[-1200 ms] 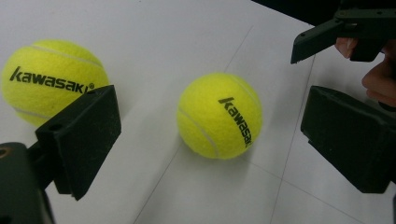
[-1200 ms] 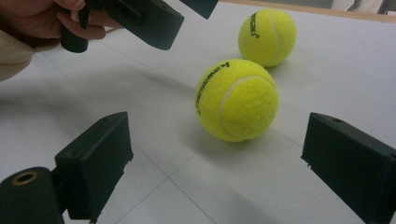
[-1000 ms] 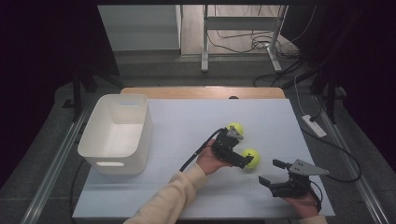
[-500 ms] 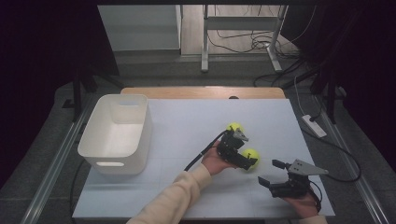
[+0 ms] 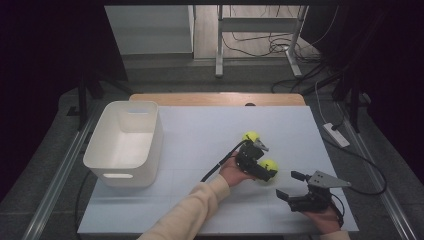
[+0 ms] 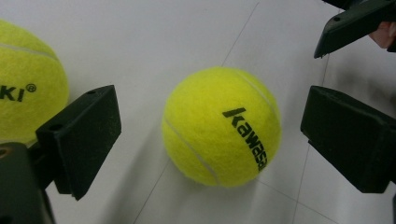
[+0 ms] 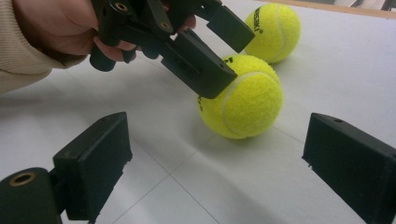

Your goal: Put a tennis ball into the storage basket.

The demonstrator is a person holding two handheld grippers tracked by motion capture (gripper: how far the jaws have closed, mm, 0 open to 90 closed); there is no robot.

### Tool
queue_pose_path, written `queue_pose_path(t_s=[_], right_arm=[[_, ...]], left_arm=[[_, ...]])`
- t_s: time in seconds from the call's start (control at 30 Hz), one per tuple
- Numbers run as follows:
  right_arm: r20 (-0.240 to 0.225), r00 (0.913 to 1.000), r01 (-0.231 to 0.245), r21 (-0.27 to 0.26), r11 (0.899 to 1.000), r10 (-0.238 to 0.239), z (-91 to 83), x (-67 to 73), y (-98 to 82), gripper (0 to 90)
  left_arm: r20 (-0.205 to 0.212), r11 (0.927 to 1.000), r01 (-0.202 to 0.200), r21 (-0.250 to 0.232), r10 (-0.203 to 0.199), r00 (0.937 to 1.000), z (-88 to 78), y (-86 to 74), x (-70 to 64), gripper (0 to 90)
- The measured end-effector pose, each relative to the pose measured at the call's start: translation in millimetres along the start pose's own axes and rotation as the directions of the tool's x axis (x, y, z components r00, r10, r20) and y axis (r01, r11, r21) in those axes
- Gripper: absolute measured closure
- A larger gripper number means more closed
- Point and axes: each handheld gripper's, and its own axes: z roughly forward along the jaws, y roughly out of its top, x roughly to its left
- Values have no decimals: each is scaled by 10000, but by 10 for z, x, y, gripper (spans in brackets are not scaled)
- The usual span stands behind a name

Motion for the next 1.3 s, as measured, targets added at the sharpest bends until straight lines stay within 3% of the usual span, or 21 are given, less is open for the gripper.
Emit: queue_pose_path(t_s=[0.4, 0.47, 0.57, 0.63, 0.8, 0.97, 1.3], right_arm=[[-27, 10000, -33, 23, 10000, 33, -3, -8, -1, 71], [-33, 10000, -50, 36, 10000, 50, -3, -8, -2, 71], [-70, 10000, -43, 53, 10000, 43, 2, -7, -4, 71], [-69, 10000, -48, 57, 10000, 49, 3, -8, -4, 71], [-50, 10000, -33, 73, 10000, 33, 0, -12, -6, 71], [-35, 10000, -67, 38, 10000, 67, -6, -16, -8, 71], [4, 10000, -60, 7, 10000, 60, -14, -20, -10, 71]], left_arm=[[58, 9979, -288, 575, 285, 9996, 159, -9, 17, 108], [325, 9985, -123, 536, 106, 9994, 191, -21, 25, 136], [727, 9980, -256, 584, 213, 9971, 195, -26, 22, 228], [695, 9973, -406, 606, 364, 9969, 195, -22, 10, 262], [821, 9966, -367, 735, 306, 9962, 181, -15, 36, 270], [629, 9966, -535, 630, 496, 9968, 147, -8, 21, 271], [692, 9996, -293, -16, 293, 9972, -70, 26, 61, 272]])
